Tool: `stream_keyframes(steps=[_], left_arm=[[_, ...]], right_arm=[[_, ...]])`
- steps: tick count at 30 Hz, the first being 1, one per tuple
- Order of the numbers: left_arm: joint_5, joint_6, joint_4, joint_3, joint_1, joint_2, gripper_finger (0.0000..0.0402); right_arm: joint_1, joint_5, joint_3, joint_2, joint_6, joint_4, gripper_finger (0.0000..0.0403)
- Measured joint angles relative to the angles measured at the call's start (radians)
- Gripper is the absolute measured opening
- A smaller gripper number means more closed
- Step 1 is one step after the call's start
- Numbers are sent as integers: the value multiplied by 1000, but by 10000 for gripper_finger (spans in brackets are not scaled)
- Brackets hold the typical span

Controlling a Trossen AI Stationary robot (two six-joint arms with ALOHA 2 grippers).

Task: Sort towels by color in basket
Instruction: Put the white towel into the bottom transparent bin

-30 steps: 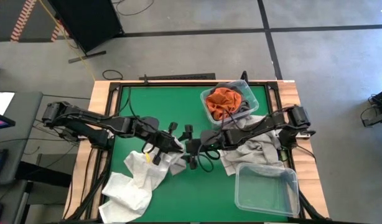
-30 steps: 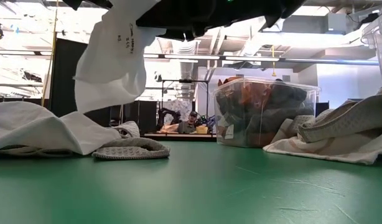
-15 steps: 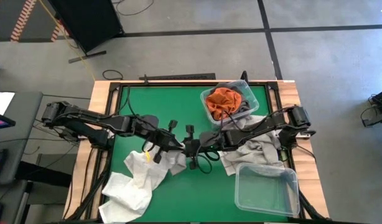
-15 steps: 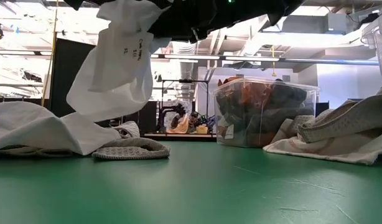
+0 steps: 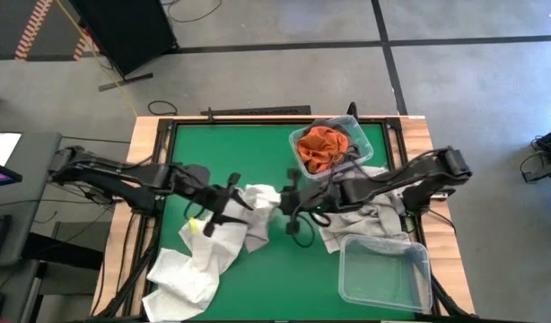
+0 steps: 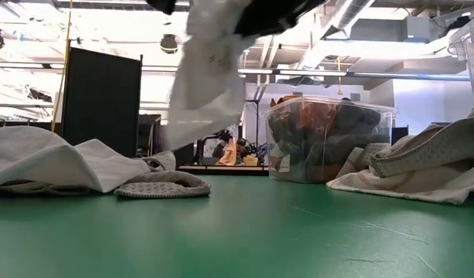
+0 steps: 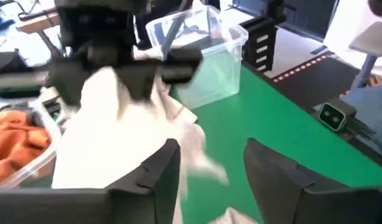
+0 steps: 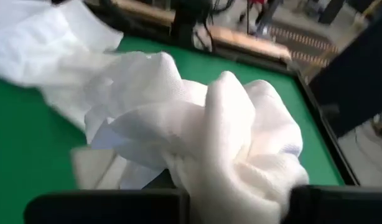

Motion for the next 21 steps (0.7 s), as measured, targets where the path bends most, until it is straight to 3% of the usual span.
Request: stream_keyframes(steps=[9, 16, 21], left_arm=[[-159, -95, -275, 0, -78, -125, 187], [-180, -153, -408, 0, -89, -101, 187], [-181, -158, -411, 0, -89, -61, 187]], right_arm=[[124, 59, 20, -321, 281, -544, 78], [304, 40, 145, -530, 591, -971, 78], [449, -33, 204, -618, 860, -1153, 78]])
